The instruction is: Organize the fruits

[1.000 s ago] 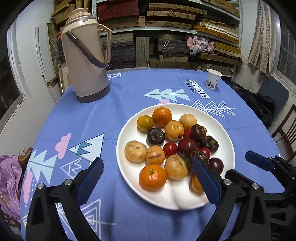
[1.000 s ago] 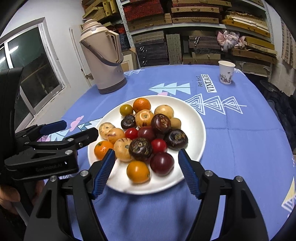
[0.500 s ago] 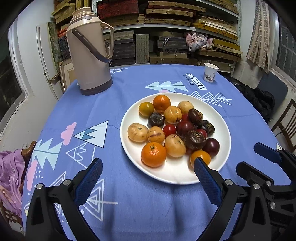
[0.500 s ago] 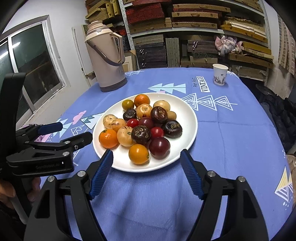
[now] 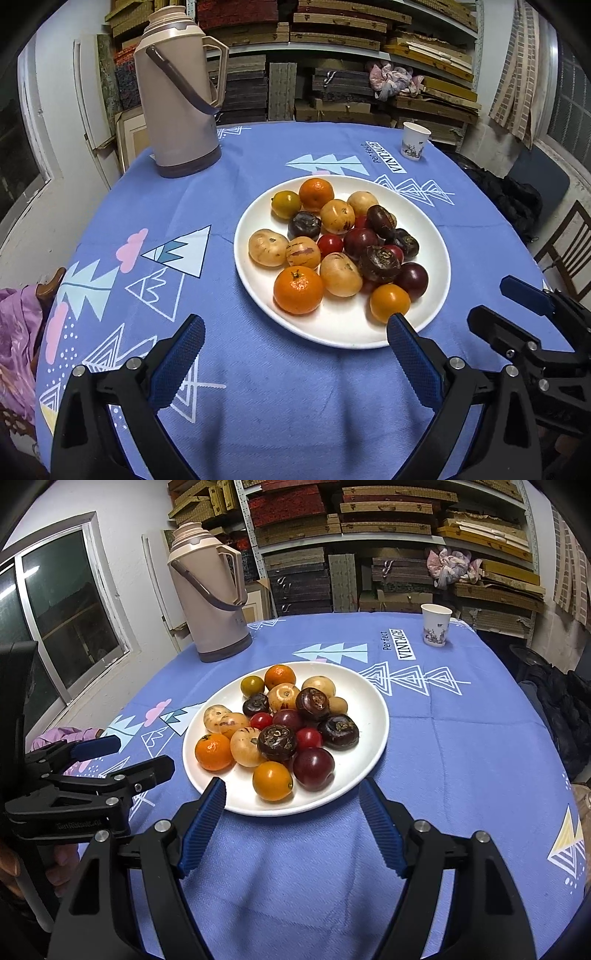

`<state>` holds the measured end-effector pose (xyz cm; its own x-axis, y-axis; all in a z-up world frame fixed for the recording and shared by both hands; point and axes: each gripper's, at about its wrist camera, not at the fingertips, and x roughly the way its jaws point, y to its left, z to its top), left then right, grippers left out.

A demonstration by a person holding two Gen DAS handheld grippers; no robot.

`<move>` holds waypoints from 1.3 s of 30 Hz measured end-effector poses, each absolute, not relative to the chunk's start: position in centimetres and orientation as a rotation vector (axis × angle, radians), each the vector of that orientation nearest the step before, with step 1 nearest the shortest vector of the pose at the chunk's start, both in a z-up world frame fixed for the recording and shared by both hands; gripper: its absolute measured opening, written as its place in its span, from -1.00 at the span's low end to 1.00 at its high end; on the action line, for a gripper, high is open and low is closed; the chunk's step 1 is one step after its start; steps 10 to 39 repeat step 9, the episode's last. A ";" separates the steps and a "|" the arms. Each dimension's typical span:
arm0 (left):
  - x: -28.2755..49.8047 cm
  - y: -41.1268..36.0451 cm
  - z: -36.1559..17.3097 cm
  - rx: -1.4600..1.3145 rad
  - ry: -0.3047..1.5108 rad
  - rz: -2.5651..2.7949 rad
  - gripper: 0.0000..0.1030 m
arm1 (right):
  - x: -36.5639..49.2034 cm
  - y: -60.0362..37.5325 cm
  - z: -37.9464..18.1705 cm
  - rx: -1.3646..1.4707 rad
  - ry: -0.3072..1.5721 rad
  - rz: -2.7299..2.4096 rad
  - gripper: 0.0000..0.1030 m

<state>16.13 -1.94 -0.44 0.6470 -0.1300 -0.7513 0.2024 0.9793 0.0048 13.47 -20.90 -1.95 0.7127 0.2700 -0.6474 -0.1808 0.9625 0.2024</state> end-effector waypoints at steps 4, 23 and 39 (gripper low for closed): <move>16.2 -1.7 -0.7 0.089 0.861 -0.190 0.93 | 13.2 -21.0 -2.0 0.122 0.739 0.248 0.43; 15.8 -1.5 -0.9 0.114 0.851 -0.143 0.93 | 13.1 -21.0 -2.3 0.119 0.748 0.248 0.51; 15.8 -1.5 -0.9 0.114 0.851 -0.143 0.93 | 13.1 -21.0 -2.3 0.119 0.748 0.248 0.51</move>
